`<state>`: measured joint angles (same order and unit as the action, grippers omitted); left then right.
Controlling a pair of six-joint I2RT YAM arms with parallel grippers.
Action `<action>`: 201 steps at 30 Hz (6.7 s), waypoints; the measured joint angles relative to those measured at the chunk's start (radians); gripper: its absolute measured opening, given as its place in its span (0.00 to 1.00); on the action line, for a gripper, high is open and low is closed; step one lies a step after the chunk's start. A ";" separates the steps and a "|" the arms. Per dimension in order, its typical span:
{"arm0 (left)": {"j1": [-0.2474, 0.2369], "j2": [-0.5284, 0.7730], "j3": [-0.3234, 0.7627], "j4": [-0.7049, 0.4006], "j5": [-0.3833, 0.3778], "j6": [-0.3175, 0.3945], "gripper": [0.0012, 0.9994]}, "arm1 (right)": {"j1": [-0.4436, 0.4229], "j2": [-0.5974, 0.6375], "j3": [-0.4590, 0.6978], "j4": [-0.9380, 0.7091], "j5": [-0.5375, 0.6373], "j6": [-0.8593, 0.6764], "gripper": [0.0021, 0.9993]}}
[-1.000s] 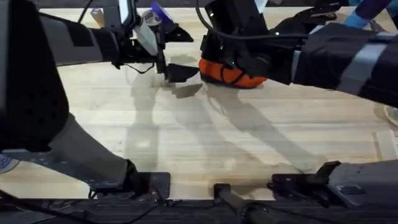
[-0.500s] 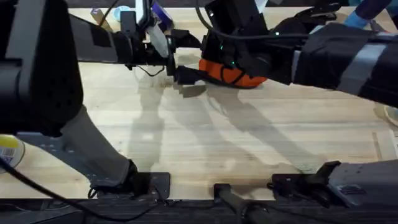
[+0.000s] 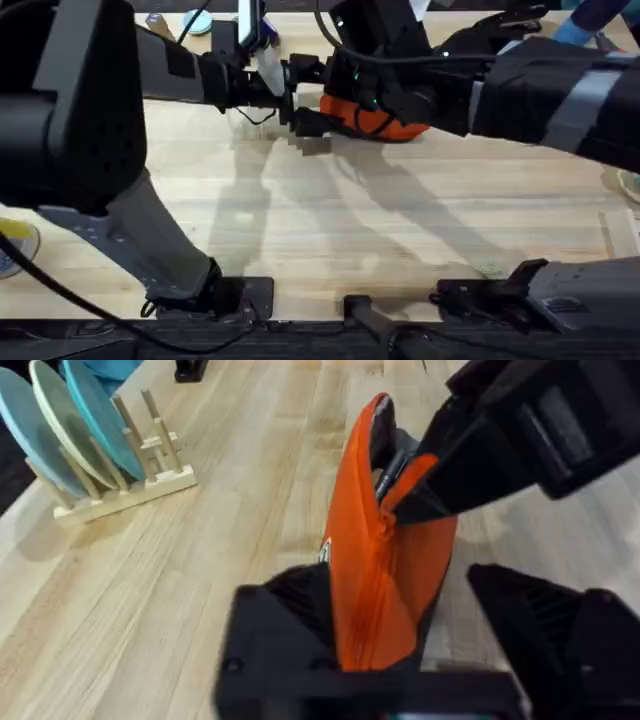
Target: Unzip the bag, pick up the pens from the table one at a time and place them inside, then zip the bag closed.
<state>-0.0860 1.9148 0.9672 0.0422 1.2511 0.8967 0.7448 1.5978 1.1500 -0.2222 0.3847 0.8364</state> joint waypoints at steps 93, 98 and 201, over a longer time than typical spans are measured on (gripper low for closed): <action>-0.018 0.000 -0.002 0.026 -0.062 -0.007 0.04 | -0.244 -0.176 0.000 -0.282 0.175 -0.113 0.03; -0.018 0.000 -0.002 0.026 -0.062 -0.007 0.04 | -0.244 -0.178 0.000 -0.277 0.176 -0.165 0.03; -0.018 0.000 -0.002 0.026 -0.063 -0.007 0.04 | -0.303 0.502 0.975 -1.039 -0.395 -0.605 1.00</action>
<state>-0.1043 1.9148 0.9654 0.0677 1.1885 0.8898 0.4419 2.0999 2.1246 -1.2613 -0.0099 0.2310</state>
